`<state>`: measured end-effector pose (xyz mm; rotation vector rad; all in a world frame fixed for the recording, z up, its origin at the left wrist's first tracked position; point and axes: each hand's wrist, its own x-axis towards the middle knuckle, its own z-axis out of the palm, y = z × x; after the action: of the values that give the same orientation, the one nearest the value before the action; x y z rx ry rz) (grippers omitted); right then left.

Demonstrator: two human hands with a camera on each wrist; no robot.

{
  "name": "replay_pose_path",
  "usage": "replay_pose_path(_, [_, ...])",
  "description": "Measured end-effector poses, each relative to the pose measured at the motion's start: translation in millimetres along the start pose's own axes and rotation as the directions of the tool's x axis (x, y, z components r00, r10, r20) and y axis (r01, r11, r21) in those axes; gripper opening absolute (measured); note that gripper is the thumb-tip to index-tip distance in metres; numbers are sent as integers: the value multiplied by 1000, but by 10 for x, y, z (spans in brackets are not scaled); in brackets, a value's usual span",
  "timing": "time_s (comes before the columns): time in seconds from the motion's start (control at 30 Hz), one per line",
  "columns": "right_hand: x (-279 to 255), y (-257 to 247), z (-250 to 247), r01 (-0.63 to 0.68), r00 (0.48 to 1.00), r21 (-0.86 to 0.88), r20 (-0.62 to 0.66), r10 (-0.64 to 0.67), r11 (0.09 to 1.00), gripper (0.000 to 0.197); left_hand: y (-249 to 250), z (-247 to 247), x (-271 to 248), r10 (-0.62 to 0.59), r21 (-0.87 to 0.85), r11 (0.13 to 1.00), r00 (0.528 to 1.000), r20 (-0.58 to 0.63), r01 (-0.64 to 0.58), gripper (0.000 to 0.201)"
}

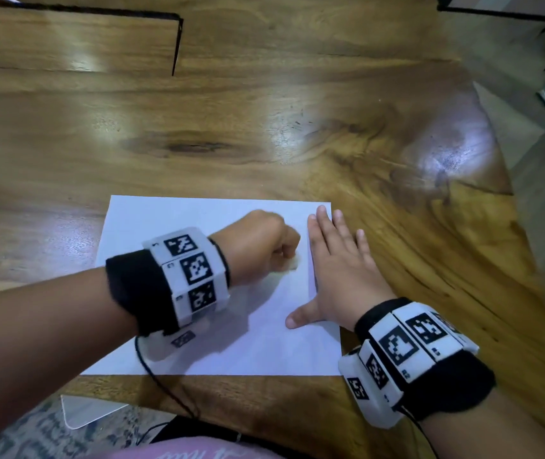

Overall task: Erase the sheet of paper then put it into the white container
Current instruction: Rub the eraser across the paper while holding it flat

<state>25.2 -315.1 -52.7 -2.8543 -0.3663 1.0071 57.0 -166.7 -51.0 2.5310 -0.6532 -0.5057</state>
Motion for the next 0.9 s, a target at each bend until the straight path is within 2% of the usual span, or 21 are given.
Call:
replay_pose_path(0.07, [-6, 9, 1, -14, 1000, 2, 1, 14, 1000, 149, -1, -32, 20, 5, 22, 1000, 998, 60, -6, 7])
replay_pose_path(0.2, [-20, 1, -13, -37, 999, -13, 15, 38, 999, 148, 6, -132, 340, -132, -6, 991, 985, -111, 132, 18])
replay_pose_path(0.27, [-21, -1, -20, -40, 999, -19, 16, 40, 999, 148, 49, -104, 388, -177, -7, 984, 973, -149, 178, 19])
replay_pose_path(0.33, [-23, 1, -22, -35, 999, -16, 24, 35, 999, 147, 95, -29, 277, -163, 3, 986, 979, -123, 164, 15])
replay_pose_path(0.47, [-16, 5, -19, -30, 999, 0, 26, 29, 1000, 147, 121, 46, 80, -71, 44, 997, 997, 18, 70, 11])
replay_pose_path(0.63, [-11, -5, -23, -37, 999, -29, 26, 38, 999, 146, 73, -121, 372, -132, 50, 989, 986, -101, 138, 10])
replay_pose_path(0.7, [-18, -4, -20, -35, 999, -29, 30, 36, 999, 146, 85, -116, 312, -107, 35, 993, 989, -105, 111, 6])
replay_pose_path(0.8, [-15, 10, -10, -32, 999, -12, 25, 32, 999, 147, 59, 39, -55, -35, -41, 998, 998, 42, 37, 10])
replay_pose_path(0.9, [2, 16, -8, -31, 999, -4, 36, 32, 999, 148, -30, 203, -489, -84, -232, 962, 964, 253, 144, 13])
